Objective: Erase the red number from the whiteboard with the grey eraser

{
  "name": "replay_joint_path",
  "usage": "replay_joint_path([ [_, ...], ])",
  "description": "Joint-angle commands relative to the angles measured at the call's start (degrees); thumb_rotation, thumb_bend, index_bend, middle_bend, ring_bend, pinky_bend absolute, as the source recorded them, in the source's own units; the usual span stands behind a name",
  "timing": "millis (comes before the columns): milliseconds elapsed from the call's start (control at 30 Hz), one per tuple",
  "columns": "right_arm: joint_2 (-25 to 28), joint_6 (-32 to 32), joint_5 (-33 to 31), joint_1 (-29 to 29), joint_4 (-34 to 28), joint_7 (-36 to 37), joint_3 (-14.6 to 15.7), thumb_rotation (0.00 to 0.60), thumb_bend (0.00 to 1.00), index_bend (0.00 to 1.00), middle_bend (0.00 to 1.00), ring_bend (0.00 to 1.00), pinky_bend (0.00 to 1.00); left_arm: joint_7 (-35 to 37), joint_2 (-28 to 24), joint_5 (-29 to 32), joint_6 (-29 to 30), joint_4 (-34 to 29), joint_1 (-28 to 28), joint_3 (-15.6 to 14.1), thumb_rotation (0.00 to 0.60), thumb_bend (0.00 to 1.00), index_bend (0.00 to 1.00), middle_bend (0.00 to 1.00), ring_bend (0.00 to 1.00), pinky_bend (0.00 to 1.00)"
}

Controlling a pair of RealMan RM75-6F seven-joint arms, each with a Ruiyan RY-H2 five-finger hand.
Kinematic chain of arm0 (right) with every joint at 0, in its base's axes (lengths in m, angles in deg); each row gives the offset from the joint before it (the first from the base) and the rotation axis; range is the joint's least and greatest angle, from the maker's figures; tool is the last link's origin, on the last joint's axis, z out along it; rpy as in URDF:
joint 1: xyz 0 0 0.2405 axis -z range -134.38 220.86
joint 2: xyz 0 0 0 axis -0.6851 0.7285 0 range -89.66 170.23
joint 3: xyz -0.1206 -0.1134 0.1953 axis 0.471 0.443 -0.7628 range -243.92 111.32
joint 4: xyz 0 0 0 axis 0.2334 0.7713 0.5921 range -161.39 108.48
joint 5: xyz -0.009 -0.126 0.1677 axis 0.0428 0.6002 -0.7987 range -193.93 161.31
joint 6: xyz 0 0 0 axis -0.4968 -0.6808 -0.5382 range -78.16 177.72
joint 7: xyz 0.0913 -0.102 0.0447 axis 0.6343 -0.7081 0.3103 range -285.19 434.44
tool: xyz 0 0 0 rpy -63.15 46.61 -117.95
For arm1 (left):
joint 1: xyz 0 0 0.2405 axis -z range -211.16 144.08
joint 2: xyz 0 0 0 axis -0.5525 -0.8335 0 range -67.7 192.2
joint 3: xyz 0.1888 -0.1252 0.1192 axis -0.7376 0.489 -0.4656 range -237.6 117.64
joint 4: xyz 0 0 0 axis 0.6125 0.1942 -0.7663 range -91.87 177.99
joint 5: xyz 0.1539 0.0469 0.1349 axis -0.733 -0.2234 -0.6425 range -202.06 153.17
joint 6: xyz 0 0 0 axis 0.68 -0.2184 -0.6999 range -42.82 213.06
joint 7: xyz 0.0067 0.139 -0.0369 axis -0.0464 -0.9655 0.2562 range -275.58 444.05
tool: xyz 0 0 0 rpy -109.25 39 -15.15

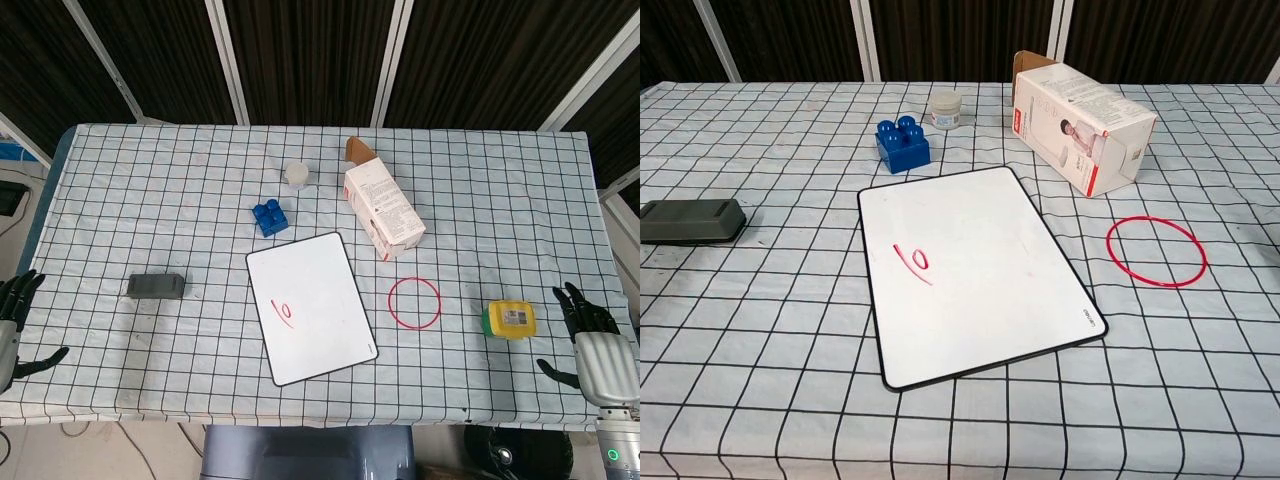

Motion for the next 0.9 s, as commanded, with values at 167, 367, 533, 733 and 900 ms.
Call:
replay_joint_path([
  [167, -0.01, 0.04, -0.07, -0.03, -0.04, -0.03, -0.04, 0.6, 0.03, 0.05, 0.05, 0.16, 0.18, -0.02, 0.0, 0.02, -0.03, 0.04, 0.01, 0.0, 0.6, 0.08, 0.0, 0.02, 0.0, 0.0],
  [367, -0.01, 0.1, -0.12, -0.04, -0.09, -0.04, -0.05, 0.6, 0.03, 0.05, 0.05, 0.16, 0.18, 0.21, -0.09, -0.01, -0.09, -0.07, 0.0, -0.04, 0.6, 0.08, 0.0, 0.02, 0.0, 0.0],
  [533, 0.14, 0.34, -0.35, -0.11, -0.3, 0.05, -0.1, 0.6, 0.03, 0.05, 0.05, 0.16, 0.18, 0.08, -0.06, 0.09, -0.12, -0.08, 0.0, -0.01, 0.6, 0.08, 0.0, 0.02, 0.0, 0.0],
  [733, 0.16, 0.39, -0.41, -0.09, -0.36, 0.04, -0.06, 0.6, 0.03, 0.05, 0.05, 0.16, 0.18, -0.12, -0.03, 0.11, -0.48, -0.08, 0.13, -0.11, 0.6, 0.08, 0.0, 0.02, 0.0, 0.0],
  [900, 0.19, 0.29, -0.5, -0.02, -0.47, 0.15, -0.1, 0.6, 0.03, 0.05, 0.05, 0.16, 0.18, -1.1, 0.29, 0.01, -1.43, 0.0, 0.67, -0.23, 0.6, 0.08, 0.0, 0.02, 0.0, 0.0],
])
